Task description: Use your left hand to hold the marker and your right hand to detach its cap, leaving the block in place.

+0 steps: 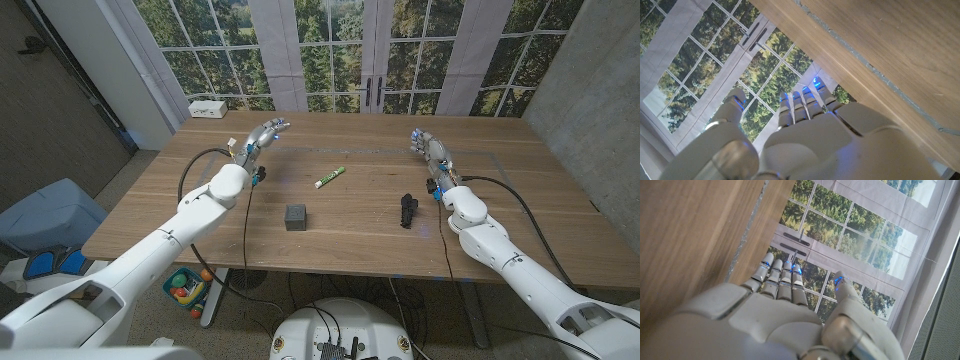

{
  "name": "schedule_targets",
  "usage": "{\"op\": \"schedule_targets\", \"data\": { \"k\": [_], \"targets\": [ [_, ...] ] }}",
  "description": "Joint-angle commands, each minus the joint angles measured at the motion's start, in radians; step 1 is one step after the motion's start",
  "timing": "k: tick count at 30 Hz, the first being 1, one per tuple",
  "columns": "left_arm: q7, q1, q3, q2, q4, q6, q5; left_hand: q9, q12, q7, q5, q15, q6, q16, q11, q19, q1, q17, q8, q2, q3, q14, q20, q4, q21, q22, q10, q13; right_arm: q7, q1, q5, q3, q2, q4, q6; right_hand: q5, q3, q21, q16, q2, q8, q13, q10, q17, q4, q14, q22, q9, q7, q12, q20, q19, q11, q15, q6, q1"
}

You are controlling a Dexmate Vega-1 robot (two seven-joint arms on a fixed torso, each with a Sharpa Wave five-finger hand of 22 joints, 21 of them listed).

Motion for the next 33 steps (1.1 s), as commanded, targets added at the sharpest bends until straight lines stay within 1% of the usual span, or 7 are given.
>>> {"op": "schedule_targets", "data": {
  "k": [1, 10, 17, 20, 25, 29, 33],
  "targets": [
    [0.019, -0.048, 0.07, 0.029, -0.089, 0.145, 0.171, 0.002, -0.005, -0.015, -0.002, -0.007, 0.012, 0.003, -0.001, 0.022, 0.024, 0.002, 0.003, -0.006, 0.003, 0.016, 0.021, -0.003, -0.007, 0.005, 0.01, 0.003, -0.033, -0.03, -0.032, 0.011, -0.018, -0.032, 0.019, 0.005, 0.003, -0.001, 0.0, 0.003, 0.006, 0.001, 0.013, 0.0, -0.003, 0.007, 0.004, 0.004, 0.003, 0.006, 0.004, 0.017, 0.003, 0.007, 0.009, 0.009],
    [0.02, -0.072, 0.108, 0.03, -0.125, 0.2, 0.271, 0.004, 0.0, -0.034, -0.003, -0.025, 0.035, 0.009, -0.015, 0.062, 0.055, 0.003, 0.008, -0.036, -0.008, 0.049, 0.026, -0.004, -0.026, 0.005, 0.038, 0.004, -0.038, -0.048, -0.034, 0.023, -0.027, -0.045, 0.034, 0.006, 0.0, -0.005, -0.001, 0.003, 0.005, -0.002, 0.019, -0.006, -0.003, 0.012, 0.004, 0.005, 0.005, 0.007, 0.005, 0.037, 0.007, 0.007, 0.012, 0.014],
    [0.004, -0.09, 0.144, 0.027, -0.164, 0.261, 0.352, 0.001, -0.013, -0.006, -0.001, 0.002, 0.094, -0.013, 0.002, 0.028, 0.091, -0.001, 0.007, -0.076, -0.033, 0.008, -0.054, 0.005, -0.109, 0.001, 0.04, 0.0, -0.036, -0.068, -0.026, 0.038, -0.035, -0.051, 0.051, 0.006, -0.002, -0.009, 0.0, 0.003, 0.005, -0.003, 0.022, -0.008, -0.003, 0.015, 0.004, 0.005, 0.006, 0.008, 0.003, 0.041, 0.008, 0.007, 0.014, 0.015],
    [-0.012, -0.096, 0.153, 0.027, -0.18, 0.29, 0.373, 0.001, -0.015, 0.0, 0.0, 0.007, 0.095, -0.013, 0.004, 0.023, 0.093, -0.001, 0.004, -0.08, -0.037, 0.006, -0.068, 0.007, -0.122, 0.0, 0.037, -0.001, -0.037, -0.074, -0.022, 0.043, -0.035, -0.053, 0.056, 0.006, -0.003, -0.012, 0.0, 0.003, 0.006, -0.004, 0.023, -0.009, -0.002, 0.017, 0.004, 0.005, 0.008, 0.009, 0.002, 0.043, 0.01, 0.008, 0.017, 0.016],
    [-0.027, -0.109, 0.197, 0.025, -0.237, 0.396, 0.468, 0.002, -0.007, 0.016, 0.001, -0.008, 0.101, -0.009, -0.013, 0.05, 0.116, -0.001, 0.002, -0.089, -0.043, 0.01, -0.038, 0.005, -0.144, 0.001, 0.068, -0.001, -0.038, -0.092, -0.019, 0.054, -0.04, -0.061, 0.073, 0.006, -0.005, -0.015, 0.0, 0.003, 0.006, -0.005, 0.025, -0.011, -0.002, 0.019, 0.004, 0.005, 0.011, 0.009, 0.001, 0.045, 0.011, 0.01, 0.02, 0.017],
    [-0.03, -0.109, 0.216, 0.017, -0.262, 0.454, 0.516, 0.003, 0.007, 0.012, 0.0, -0.035, 0.137, 0.006, -0.035, 0.078, 0.152, 0.001, 0.008, -0.095, -0.051, 0.065, -0.003, 0.005, -0.177, 0.003, 0.133, 0.003, -0.035, -0.1, -0.018, 0.059, -0.044, -0.064, 0.082, 0.006, -0.006, -0.017, 0.001, 0.003, 0.006, -0.006, 0.025, -0.012, -0.001, 0.02, 0.004, 0.005, 0.012, 0.009, 0.0, 0.047, 0.011, 0.01, 0.02, 0.017],
    [-0.05, -0.111, 0.234, 0.016, -0.288, 0.505, 0.555, 0.005, 0.02, 0.01, -0.001, -0.05, 0.166, 0.013, -0.044, 0.107, 0.184, 0.002, 0.011, -0.101, -0.058, 0.108, 0.008, 0.005, -0.2, 0.006, 0.196, 0.006, -0.036, -0.108, -0.016, 0.064, -0.045, -0.069, 0.087, 0.006, -0.008, -0.02, 0.0, 0.003, 0.006, -0.006, 0.026, -0.013, 0.0, 0.02, 0.004, 0.005, 0.012, 0.009, -0.001, 0.048, 0.012, 0.009, 0.021, 0.017]
  ]
}}
